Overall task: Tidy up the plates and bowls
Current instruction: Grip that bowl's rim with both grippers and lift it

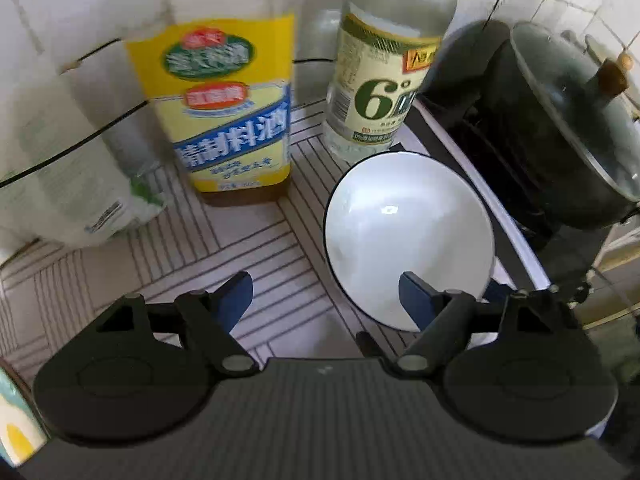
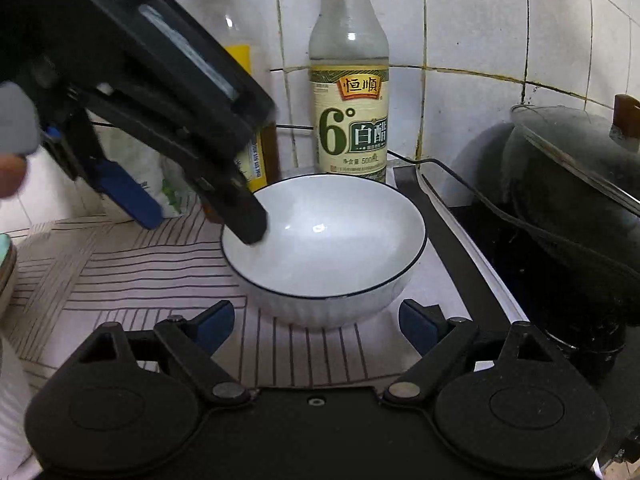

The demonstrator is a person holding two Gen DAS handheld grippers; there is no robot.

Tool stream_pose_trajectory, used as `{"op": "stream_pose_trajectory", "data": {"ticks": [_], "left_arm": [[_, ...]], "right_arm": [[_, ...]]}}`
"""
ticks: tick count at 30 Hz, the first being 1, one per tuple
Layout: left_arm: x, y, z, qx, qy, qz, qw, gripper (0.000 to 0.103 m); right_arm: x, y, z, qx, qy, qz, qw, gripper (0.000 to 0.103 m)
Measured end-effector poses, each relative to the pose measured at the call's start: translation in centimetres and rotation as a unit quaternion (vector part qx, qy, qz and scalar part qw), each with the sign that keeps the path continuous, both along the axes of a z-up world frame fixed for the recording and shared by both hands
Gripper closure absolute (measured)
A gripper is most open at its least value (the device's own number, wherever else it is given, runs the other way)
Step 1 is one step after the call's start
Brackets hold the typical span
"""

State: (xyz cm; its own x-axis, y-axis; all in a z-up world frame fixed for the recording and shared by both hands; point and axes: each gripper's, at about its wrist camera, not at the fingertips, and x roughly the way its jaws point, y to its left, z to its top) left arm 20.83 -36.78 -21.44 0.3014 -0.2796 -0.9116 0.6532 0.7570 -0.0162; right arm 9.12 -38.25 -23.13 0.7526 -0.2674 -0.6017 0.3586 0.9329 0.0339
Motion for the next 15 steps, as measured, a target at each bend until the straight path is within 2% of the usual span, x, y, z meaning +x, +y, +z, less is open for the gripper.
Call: {"op": "stream_pose_trajectory", "data": {"ticks": [1,4,7,8,10,15], "left_arm": [[0.1,-0.3,-0.5,0.005,-0.001,-0.002,1.0000,0.027],[0.3,-0.8,-1.8,0.012,0.012,-0.006,0.9998,0.041],[0.6,-0.8,-2.4,0.002,0.039,0.003,0.9993,0.060],[0.6,-0.8,-2.5,0.000,0.041,0.002,0.9992,0.068],[0.1,-0.7,-2.3,-0.012,0.039,-0.007,0.9991,0.079],[-1.2,-0.7,-1.8,-0.004,0.021,-0.023,0.9995,0.082]], "right_arm": [[0.2,0.0,0.0,-0.004,-0.001,0.003,1.000,0.011],[0.6,-0.3,-0.3,-0.012,-0.001,0.000,1.000,0.010],[1.1,-1.0,-0.9,-0.005,-0.006,0.002,1.000,0.009],[1.2,-1.2,-1.0,-0.001,-0.004,0.002,1.000,0.009],[1.5,-1.3,-1.2,-0.003,-0.002,0.002,1.000,0.009],[0.9,-0.6,-1.0,0.002,-0.014,0.001,1.000,0.009]]}}
